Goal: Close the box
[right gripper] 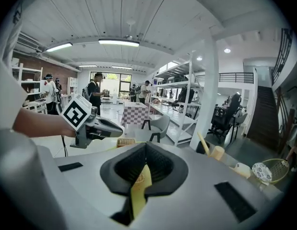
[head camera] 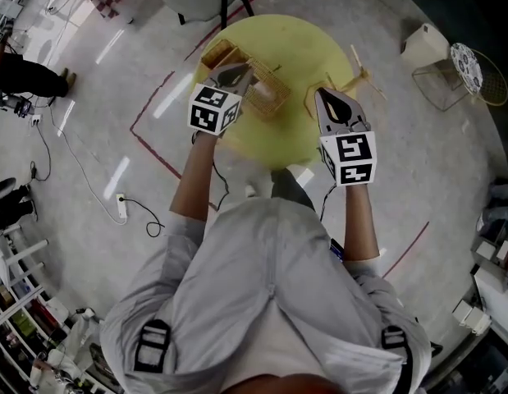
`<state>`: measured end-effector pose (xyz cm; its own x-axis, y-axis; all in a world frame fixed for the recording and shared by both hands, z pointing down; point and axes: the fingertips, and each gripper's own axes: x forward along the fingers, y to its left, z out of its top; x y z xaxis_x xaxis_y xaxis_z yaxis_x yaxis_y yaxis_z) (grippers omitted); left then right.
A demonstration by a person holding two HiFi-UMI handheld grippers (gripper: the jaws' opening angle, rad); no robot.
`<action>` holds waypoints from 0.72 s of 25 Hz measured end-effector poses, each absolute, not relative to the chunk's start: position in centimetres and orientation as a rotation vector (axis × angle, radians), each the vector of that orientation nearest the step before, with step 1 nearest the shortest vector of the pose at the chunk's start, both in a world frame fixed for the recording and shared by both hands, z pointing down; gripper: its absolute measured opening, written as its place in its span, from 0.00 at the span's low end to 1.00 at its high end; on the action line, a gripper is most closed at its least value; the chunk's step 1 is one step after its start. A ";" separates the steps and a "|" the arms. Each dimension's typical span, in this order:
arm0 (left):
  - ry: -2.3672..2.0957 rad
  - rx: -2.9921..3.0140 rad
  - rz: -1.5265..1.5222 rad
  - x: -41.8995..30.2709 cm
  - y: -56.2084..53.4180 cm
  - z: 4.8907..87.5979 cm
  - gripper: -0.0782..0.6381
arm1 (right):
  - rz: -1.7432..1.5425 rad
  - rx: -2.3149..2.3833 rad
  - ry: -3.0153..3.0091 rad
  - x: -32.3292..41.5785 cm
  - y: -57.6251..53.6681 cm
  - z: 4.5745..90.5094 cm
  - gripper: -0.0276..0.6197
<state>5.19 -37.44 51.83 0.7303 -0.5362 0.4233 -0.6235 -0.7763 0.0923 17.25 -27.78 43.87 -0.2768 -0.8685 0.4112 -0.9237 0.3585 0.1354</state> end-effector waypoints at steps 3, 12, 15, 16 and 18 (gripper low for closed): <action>-0.971 2.751 0.531 3.9 -35.9 49.5 0.17 | 0.122 1.576 -2.206 16.8 -27.0 42.3 0.08; -1.069 2.876 0.455 0.0 -29.9 43.0 0.15 | 0.000 1.622 -2.234 14.9 -23.5 38.0 0.08; -1.101 2.910 0.460 -1.3 -28.3 41.7 0.15 | 0.012 1.632 -2.256 13.9 -22.3 37.4 0.08; -1.108 2.917 0.467 -1.6 -27.9 41.5 0.15 | 0.015 1.634 -2.264 13.5 -21.9 37.2 0.08; -1.114 2.925 0.466 -2.2 -26.9 41.0 0.15 | 0.008 1.632 -2.276 12.9 -21.2 36.7 0.08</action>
